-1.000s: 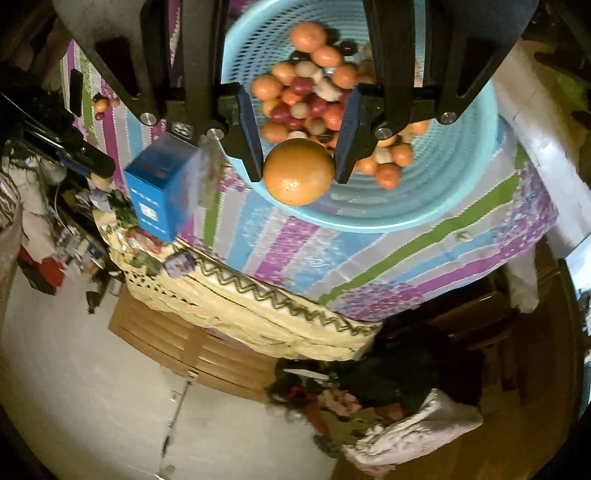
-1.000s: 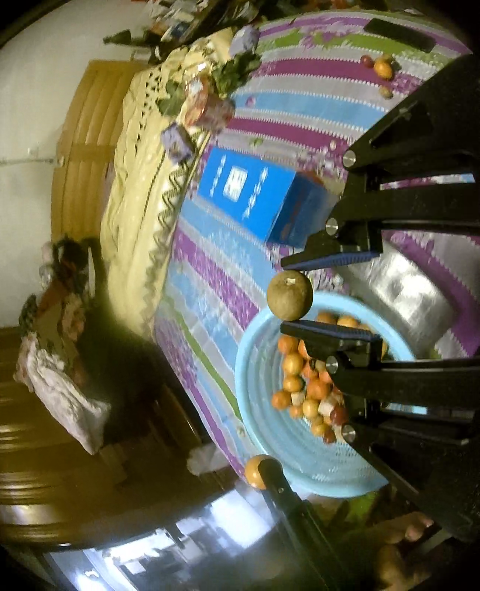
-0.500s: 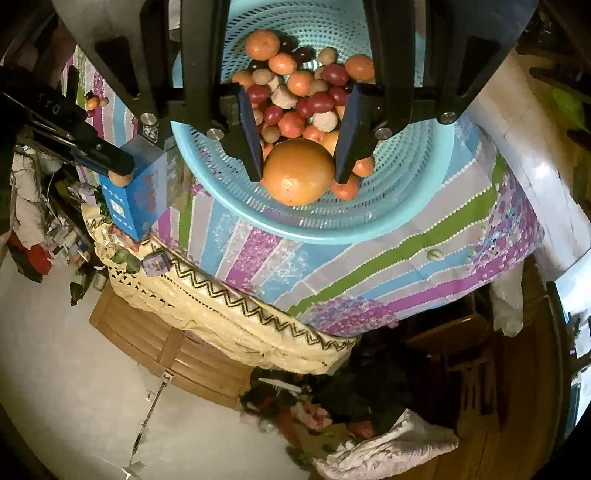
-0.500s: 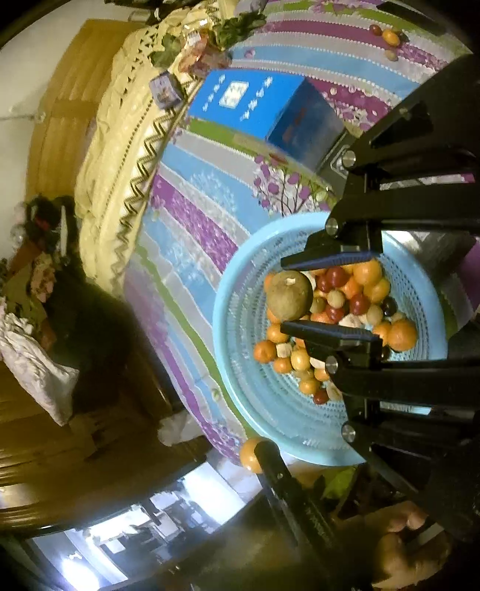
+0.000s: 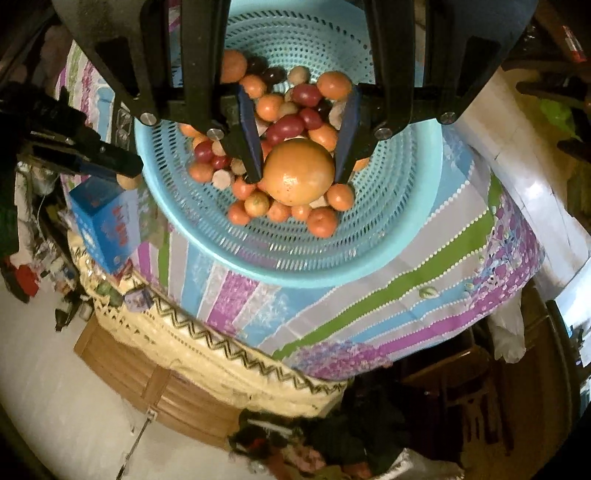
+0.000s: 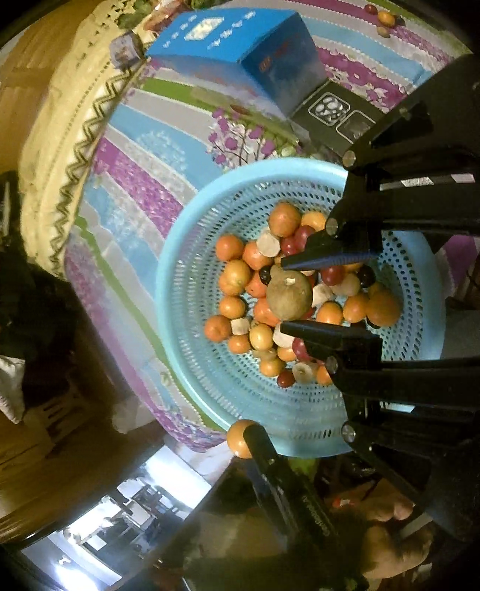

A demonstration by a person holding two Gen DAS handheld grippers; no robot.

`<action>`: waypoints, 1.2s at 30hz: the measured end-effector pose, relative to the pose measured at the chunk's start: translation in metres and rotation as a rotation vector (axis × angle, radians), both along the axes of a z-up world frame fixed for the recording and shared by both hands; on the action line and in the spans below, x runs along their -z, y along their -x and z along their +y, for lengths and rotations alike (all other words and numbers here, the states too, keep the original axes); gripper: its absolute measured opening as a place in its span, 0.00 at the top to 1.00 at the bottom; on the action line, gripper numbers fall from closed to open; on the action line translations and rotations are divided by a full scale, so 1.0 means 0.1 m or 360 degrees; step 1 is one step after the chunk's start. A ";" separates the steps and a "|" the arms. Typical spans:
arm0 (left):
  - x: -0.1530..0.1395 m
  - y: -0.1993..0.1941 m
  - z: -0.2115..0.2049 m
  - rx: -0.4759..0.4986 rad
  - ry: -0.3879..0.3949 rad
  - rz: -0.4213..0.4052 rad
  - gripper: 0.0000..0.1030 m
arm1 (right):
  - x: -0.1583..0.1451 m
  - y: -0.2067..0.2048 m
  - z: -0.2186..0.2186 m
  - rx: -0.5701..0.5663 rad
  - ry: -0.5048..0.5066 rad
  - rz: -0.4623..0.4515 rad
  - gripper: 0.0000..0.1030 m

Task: Organize fruits
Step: 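Open the right tool over the basket while the left tool releases the orange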

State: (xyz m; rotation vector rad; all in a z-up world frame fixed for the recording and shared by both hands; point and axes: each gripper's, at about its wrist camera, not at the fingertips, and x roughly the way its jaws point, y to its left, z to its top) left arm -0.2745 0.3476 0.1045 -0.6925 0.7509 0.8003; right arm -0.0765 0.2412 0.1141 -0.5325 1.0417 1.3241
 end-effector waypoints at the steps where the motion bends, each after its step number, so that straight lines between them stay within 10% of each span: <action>1: 0.02 -0.01 0.01 0.0007 0.0011 0.0014 0.61 | 0.02 0.00 0.02 -0.0005 0.0021 0.0018 0.73; 27: 0.30 -0.08 0.09 0.0079 0.0194 0.0061 0.61 | 0.22 -0.05 0.10 -0.0035 0.0126 0.0074 0.72; 30: 0.33 -0.09 0.08 0.0068 0.0204 0.0069 0.49 | 0.23 -0.06 0.09 -0.0034 0.0129 0.0087 0.71; 33: 0.32 -0.09 0.07 0.0062 0.0193 0.0050 0.38 | 0.23 -0.09 0.07 -0.0020 0.0110 0.0095 0.40; 36: 0.32 -0.09 0.07 0.0066 0.0197 0.0034 0.33 | 0.21 -0.09 0.05 -0.0012 0.0094 0.0084 0.36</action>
